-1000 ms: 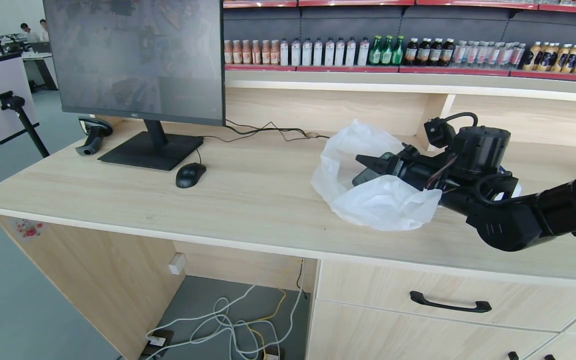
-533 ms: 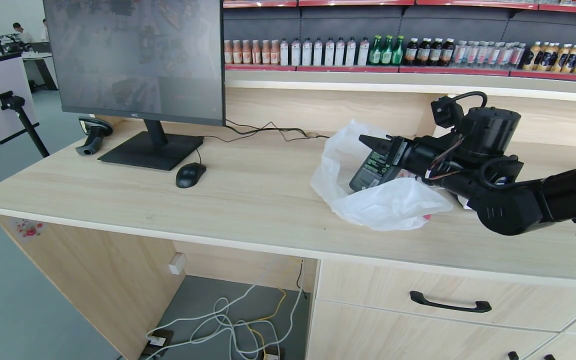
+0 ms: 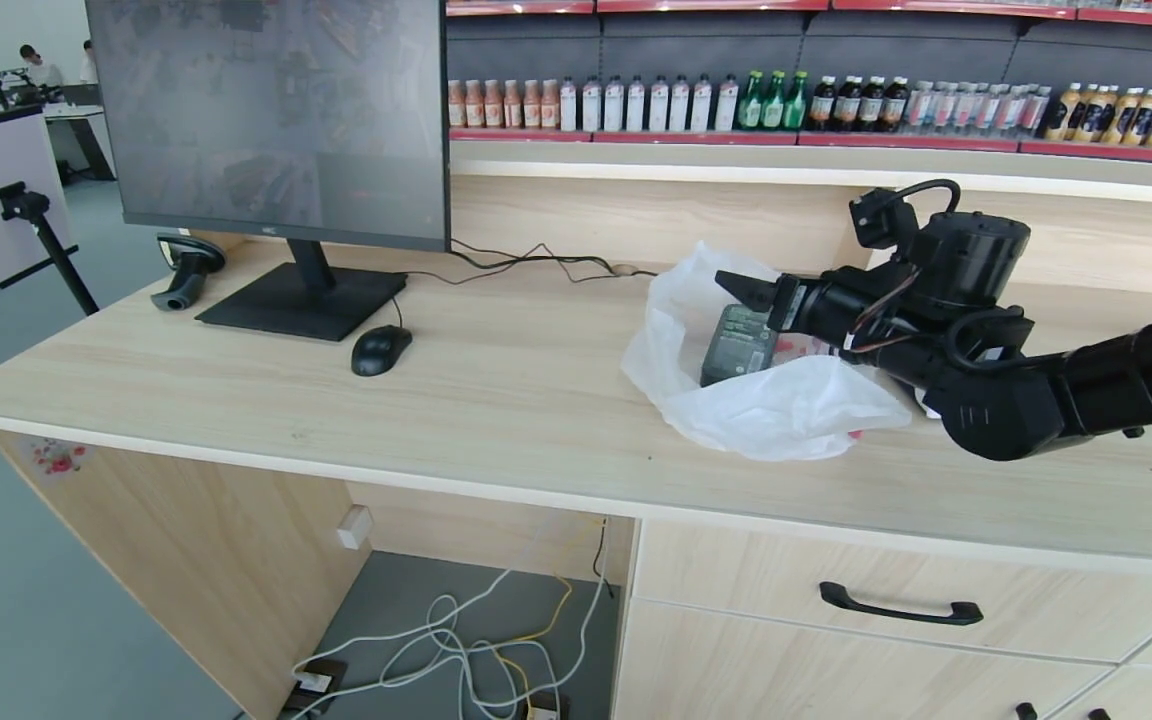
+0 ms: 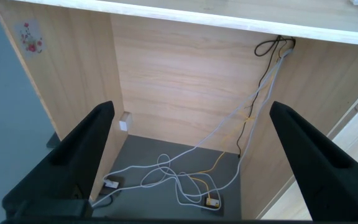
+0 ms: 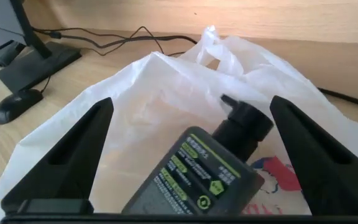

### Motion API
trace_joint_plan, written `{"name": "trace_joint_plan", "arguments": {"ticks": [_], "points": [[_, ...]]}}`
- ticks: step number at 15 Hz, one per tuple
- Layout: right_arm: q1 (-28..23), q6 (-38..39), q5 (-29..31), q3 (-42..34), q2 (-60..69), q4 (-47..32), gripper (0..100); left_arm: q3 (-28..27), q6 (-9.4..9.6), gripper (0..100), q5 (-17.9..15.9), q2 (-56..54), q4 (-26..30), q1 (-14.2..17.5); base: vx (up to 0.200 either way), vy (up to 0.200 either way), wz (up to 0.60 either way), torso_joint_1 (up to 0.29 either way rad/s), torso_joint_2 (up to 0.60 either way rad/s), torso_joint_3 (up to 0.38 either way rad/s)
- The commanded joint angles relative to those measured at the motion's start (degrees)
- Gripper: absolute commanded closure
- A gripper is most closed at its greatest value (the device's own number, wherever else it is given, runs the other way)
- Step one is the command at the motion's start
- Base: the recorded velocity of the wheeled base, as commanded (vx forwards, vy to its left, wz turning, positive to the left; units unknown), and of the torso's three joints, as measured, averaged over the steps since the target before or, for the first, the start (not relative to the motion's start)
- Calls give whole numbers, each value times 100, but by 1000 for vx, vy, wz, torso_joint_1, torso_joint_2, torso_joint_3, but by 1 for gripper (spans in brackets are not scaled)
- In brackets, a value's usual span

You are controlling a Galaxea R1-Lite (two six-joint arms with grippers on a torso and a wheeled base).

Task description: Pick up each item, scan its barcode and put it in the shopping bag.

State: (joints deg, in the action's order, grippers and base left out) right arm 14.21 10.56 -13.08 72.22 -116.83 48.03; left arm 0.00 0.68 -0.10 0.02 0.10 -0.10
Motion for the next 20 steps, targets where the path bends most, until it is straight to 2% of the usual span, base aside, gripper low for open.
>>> {"name": "trace_joint_plan", "arguments": {"ticks": [1, 7, 9, 10, 12, 13, 14, 15, 18, 20], "points": [[-24, -45, -2, 144, -68, -4, 0, 0, 2, 0, 1, -2, -1, 1, 0, 0, 0, 0, 0, 0], [-129, -423, 86, 311, 671, 22, 0, 0, 11, 0, 1, -2, -1, 1, 0, 0, 0, 0, 0, 0], [-121, -906, 332, -41, 1057, 585, 0, 0, 2, 0, 1, -2, -1, 1, 0, 0, 0, 0, 0, 0], [-59, -1152, 473, -920, 1295, 1639, 0, 0, 2, 0, 1, -2, -1, 1, 0, 0, 0, 0, 0, 0], [29, -1152, 464, -2546, 1523, 3494, 0, 0, 11, 0, 1, -2, -1, 1, 0, 0, 0, 0, 0, 0], [20, -1144, 464, -3258, 1576, 4197, 0, 0, 11, 0, 1, -2, -1, 1, 0, 0, 0, 0, 0, 0], [20, -1152, 482, -3829, 1787, 4197, 0, 0, 11, 0, 1, -2, -1, 1, 0, 0, 0, 0, 0, 0], [-6, -1152, 482, -4084, 2051, 4197, 0, 0, 11, 0, 1, -2, -1, 1, 0, 0, 0, 0, 0, 0], [-147, -1117, 482, -4383, 2262, 4197, 0, 0, 11, 0, 1, -2, -1, 1, 0, 0, 0, 0, 0, 0], [-419, -1117, 482, -4392, 2279, 4197, 0, 0, 11, 0, 1, -2, -1, 1, 0, 0, 0, 0, 0, 0]]}}
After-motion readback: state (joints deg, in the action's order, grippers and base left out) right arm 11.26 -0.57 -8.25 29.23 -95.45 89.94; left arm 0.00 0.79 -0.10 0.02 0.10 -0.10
